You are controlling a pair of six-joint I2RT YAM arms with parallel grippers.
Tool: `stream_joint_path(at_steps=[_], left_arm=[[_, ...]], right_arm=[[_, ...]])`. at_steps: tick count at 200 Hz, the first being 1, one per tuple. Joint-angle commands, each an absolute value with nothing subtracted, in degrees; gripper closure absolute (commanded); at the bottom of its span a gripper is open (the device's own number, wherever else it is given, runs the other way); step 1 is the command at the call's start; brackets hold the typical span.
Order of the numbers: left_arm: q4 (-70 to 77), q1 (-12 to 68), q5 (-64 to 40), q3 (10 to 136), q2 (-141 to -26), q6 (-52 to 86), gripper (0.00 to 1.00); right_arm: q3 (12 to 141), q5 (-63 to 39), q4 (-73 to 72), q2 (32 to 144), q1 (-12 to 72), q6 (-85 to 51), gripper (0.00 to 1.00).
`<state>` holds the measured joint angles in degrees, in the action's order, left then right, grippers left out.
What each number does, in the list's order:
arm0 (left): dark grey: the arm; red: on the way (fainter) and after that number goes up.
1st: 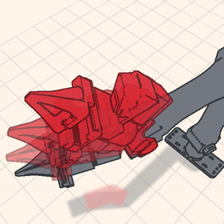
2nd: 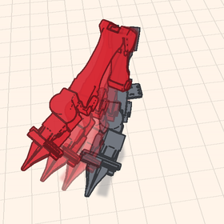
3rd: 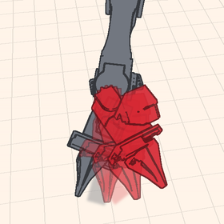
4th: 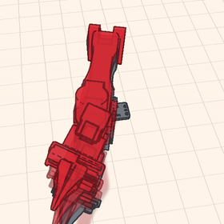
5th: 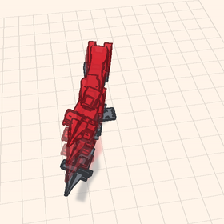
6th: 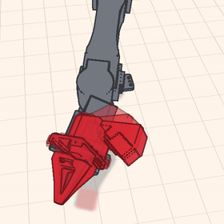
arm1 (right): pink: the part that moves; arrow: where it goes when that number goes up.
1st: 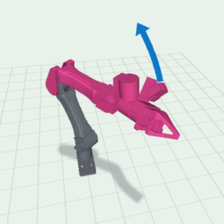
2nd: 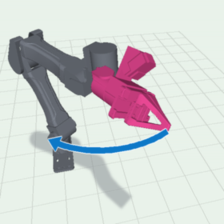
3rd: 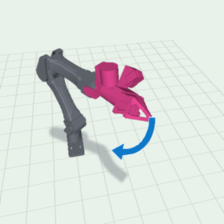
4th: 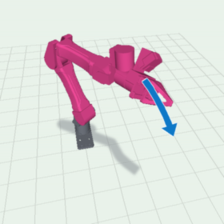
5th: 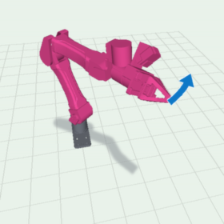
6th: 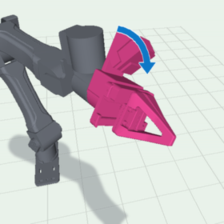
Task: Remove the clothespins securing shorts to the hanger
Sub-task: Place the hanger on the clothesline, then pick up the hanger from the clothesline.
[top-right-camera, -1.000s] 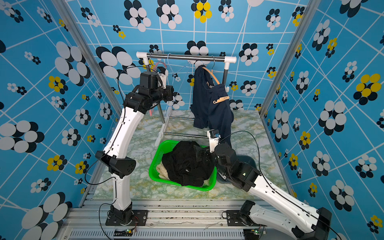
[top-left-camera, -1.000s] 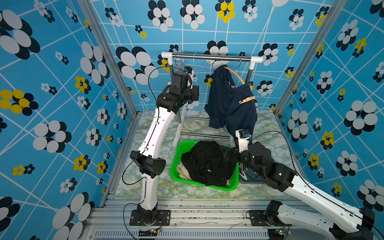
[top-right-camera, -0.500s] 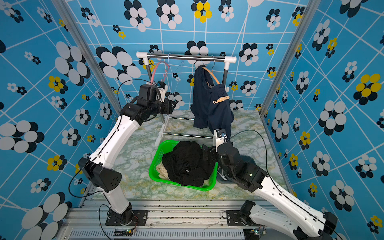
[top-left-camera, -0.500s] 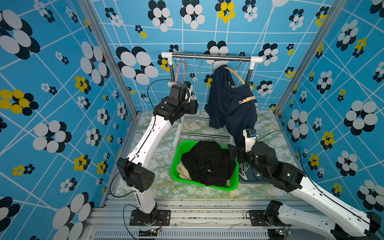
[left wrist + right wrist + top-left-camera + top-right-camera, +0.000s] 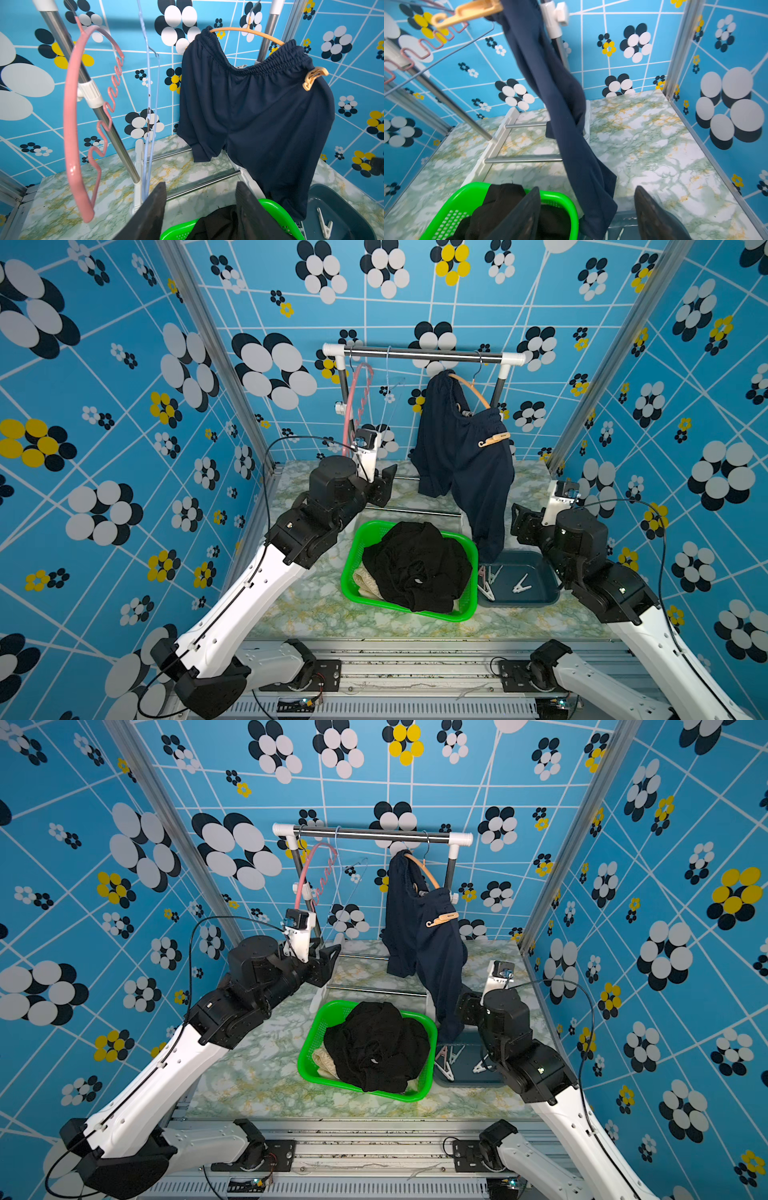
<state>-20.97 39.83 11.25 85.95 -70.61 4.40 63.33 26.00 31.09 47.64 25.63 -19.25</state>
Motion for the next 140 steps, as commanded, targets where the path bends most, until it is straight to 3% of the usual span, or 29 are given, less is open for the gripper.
stream_joint_path(at_steps=[1, 56, 140], left_arm=[[-16.8, 42.3, 12.1, 84.1, -70.1, 2.3, 0.44], [-12.3, 44.4, 2.8, 84.7, -73.5, 3.9, 0.42], [-6.9, 45.7, -4.1, 86.2, -79.6, 7.4, 0.40]], right_arm=[[65.4, 19.0, 30.3, 49.8, 19.8, -20.8, 0.27], [65.4, 1.0, 18.7, 59.6, 5.1, -25.4, 0.28], [57.3, -16.8, -3.8, 66.8, 7.2, -35.8, 0.29]])
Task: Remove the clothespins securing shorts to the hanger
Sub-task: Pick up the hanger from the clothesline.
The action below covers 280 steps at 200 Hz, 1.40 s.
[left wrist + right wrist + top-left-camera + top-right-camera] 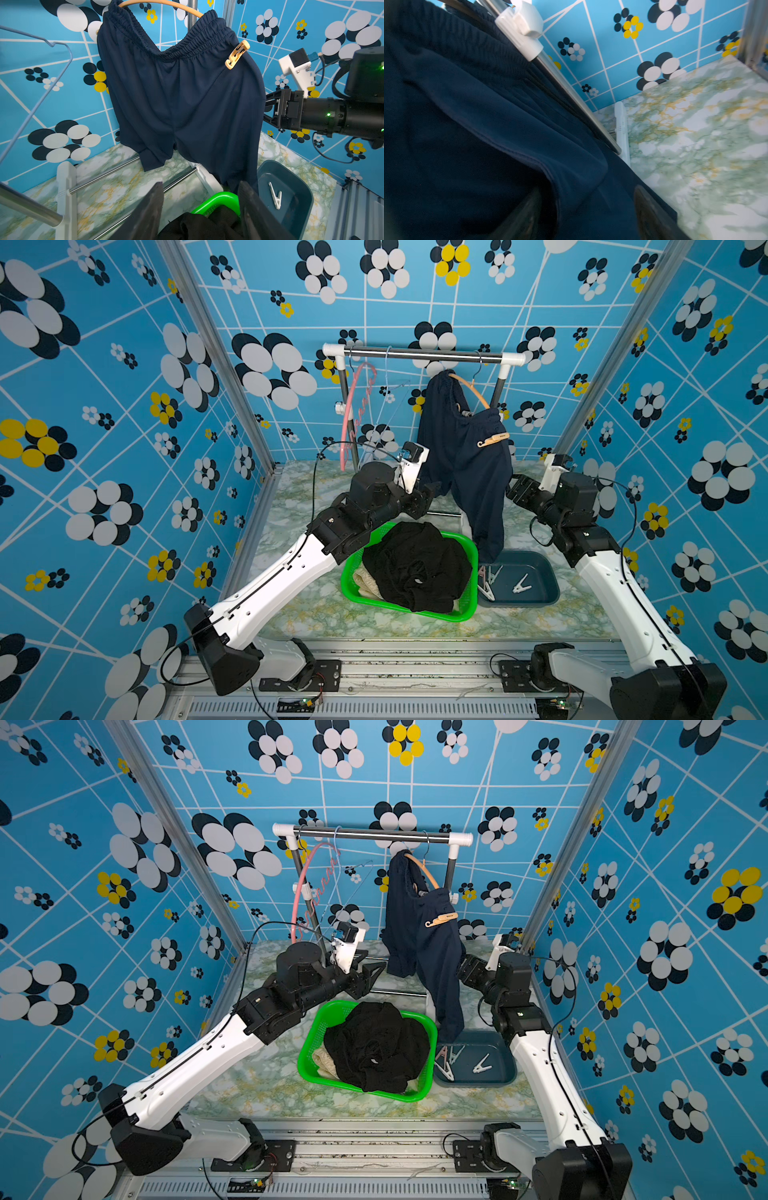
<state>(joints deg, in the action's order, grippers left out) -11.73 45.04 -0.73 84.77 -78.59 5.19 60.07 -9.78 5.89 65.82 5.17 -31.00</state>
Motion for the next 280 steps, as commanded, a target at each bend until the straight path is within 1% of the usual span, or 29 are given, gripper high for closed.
stream_joint_path(at_steps=[1, 37, 106, 159, 190, 243, 245, 254, 264, 280], left_arm=[[-6.8, 45.7, -4.2, 86.2, -79.7, 7.4, 0.40], [-5.5, 46.3, -5.2, 87.5, -82.4, 8.4, 0.41], [-2.2, 45.9, -2.3, 89.8, -86.6, 8.8, 0.46], [-2.3, 43.7, -4.0, 94.1, -91.1, 10.4, 0.49], [-2.4, 42.8, -3.8, 96.8, -93.9, 10.6, 0.56], [-1.2, 41.9, -1.5, 99.3, -97.8, 11.0, 0.56], [-1.1, 41.8, -1.4, 99.4, -98.0, 11.1, 0.60], [-0.7, 41.5, -1.4, 99.8, -98.5, 11.4, 0.65], [-0.7, 41.4, -1.2, 100.6, -99.3, 11.5, 0.67], [-0.9, 41.0, -1.2, 101.8, -100.3, 11.7, 0.67]], right_arm=[[57.2, -16.8, -3.9, 66.8, 7.8, -35.8, 0.29], [55.6, -15.7, -8.2, 68.1, 14.4, -35.9, 0.29], [55.7, -15.7, -14.0, 75.1, 21.3, -37.4, 0.30], [56.8, -15.9, -14.1, 78.2, 22.9, -36.9, 0.30], [56.8, -16.0, -14.1, 78.5, 23.2, -36.8, 0.30], [57.3, -16.3, -14.1, 79.9, 23.9, -36.7, 0.31], [57.3, -16.3, -14.1, 79.9, 23.8, -36.8, 0.31], [57.5, -16.3, -14.1, 80.2, 24.0, -36.8, 0.31], [57.5, -16.3, -14.3, 80.3, 24.1, -36.7, 0.31], [57.6, -16.3, -14.3, 80.6, 24.3, -36.8, 0.31]])
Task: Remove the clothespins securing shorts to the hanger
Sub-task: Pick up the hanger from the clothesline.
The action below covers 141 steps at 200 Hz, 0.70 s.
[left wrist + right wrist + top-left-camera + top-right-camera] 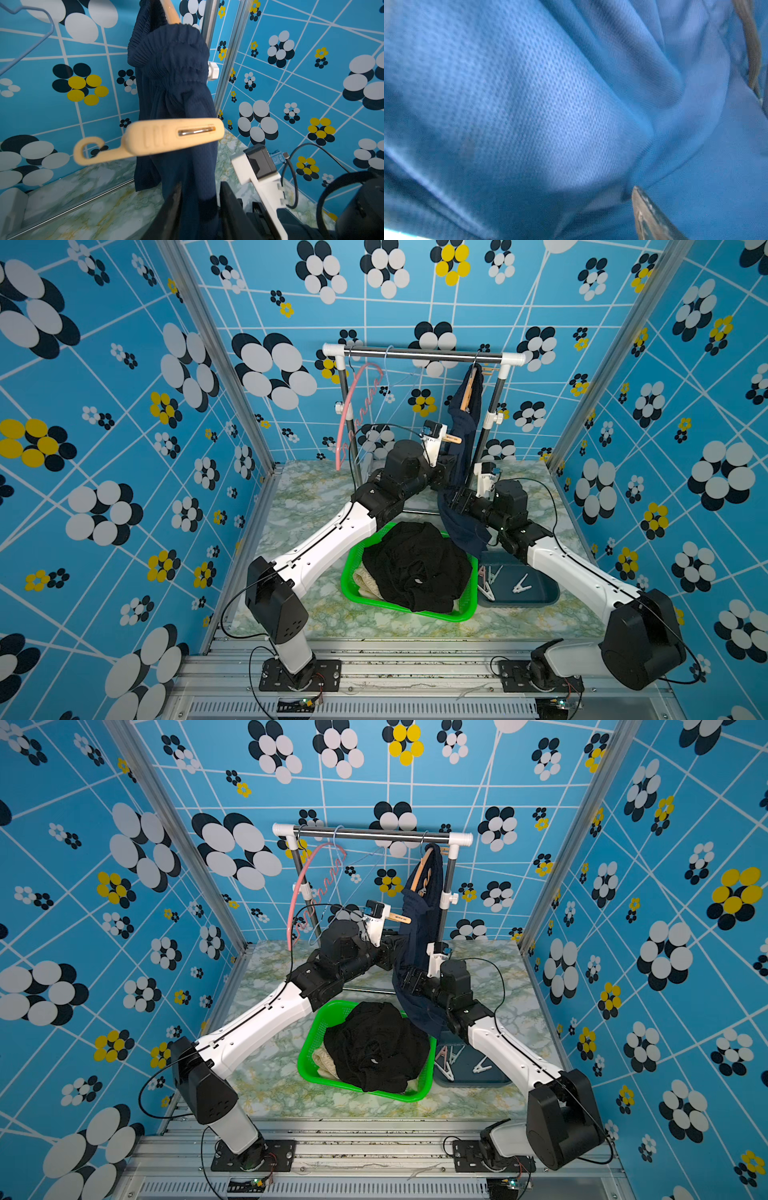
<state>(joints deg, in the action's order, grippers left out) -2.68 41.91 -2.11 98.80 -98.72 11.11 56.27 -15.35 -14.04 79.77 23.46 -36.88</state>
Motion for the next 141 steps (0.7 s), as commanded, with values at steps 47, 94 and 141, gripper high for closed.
stream_joint_path(at_steps=[47, 94, 141], left_arm=[[-0.6, 40.5, 0.0, 104.3, -103.1, 12.3, 0.69], [-0.3, 40.0, 0.7, 105.6, -104.9, 12.9, 0.72], [1.1, 39.7, 0.0, 106.4, -105.6, 13.4, 0.73]], right_arm=[[57.9, -16.5, -14.4, 81.4, 24.9, -36.7, 0.31], [58.0, -16.7, -14.2, 81.5, 25.0, -36.6, 0.31], [58.5, -16.4, -13.2, 81.4, 25.0, -36.1, 0.31]])
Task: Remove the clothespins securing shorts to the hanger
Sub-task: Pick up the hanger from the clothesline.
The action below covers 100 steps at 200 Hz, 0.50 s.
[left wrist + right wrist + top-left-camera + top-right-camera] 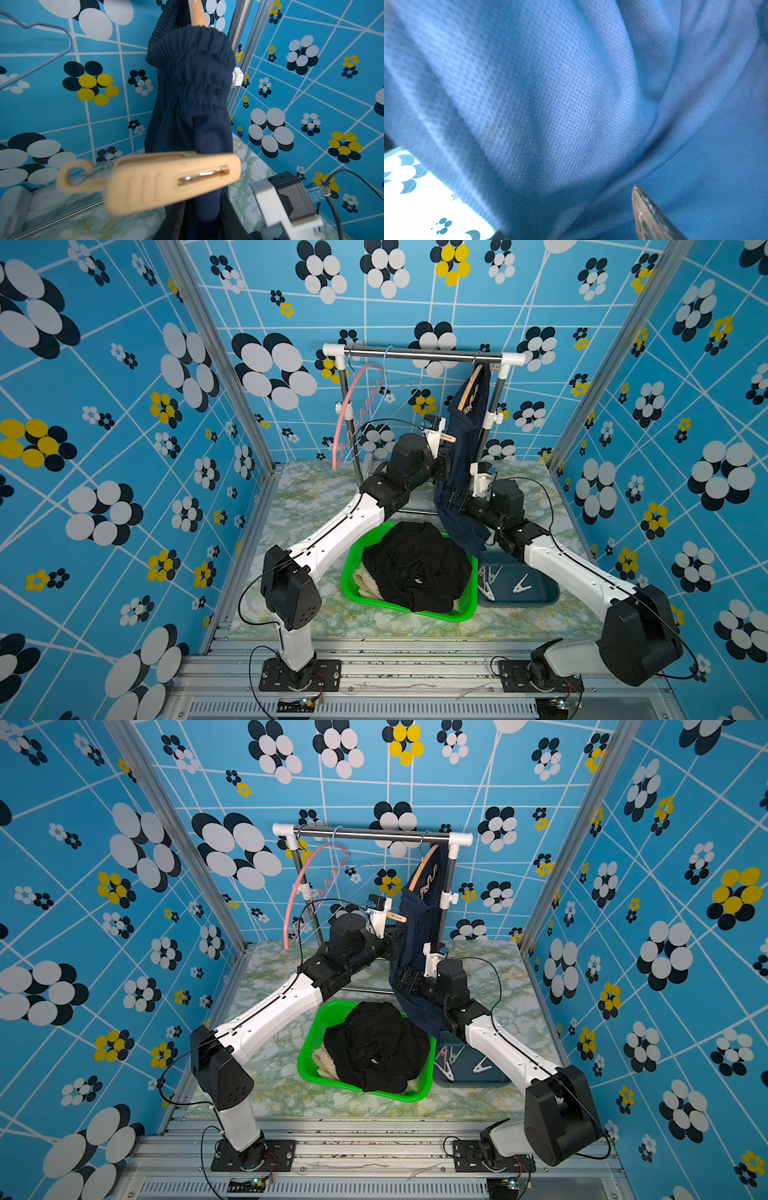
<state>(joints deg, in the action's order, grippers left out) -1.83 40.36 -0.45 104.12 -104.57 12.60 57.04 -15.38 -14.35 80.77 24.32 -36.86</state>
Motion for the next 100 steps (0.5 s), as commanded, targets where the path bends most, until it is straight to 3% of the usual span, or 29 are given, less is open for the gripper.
stream_joint_path(at_steps=[1, 30, 65, 100], left_arm=[[1.2, 39.7, 0.0, 106.4, -105.6, 13.4, 0.73], [1.9, 39.6, -0.4, 106.3, -105.7, 13.5, 0.73], [2.0, 39.2, -0.7, 106.4, -105.7, 13.4, 1.00], [3.8, 38.5, 0.0, 104.6, -104.5, 11.9, 1.00]], right_arm=[[58.5, -16.4, -13.2, 81.4, 25.0, -36.1, 0.31], [59.4, -15.3, -11.4, 81.0, 25.0, -34.9, 0.29], [61.3, -12.2, -5.7, 79.6, 25.0, -32.0, 0.23], [61.6, -6.8, 0.7, 76.1, 25.0, -28.7, 0.15]])
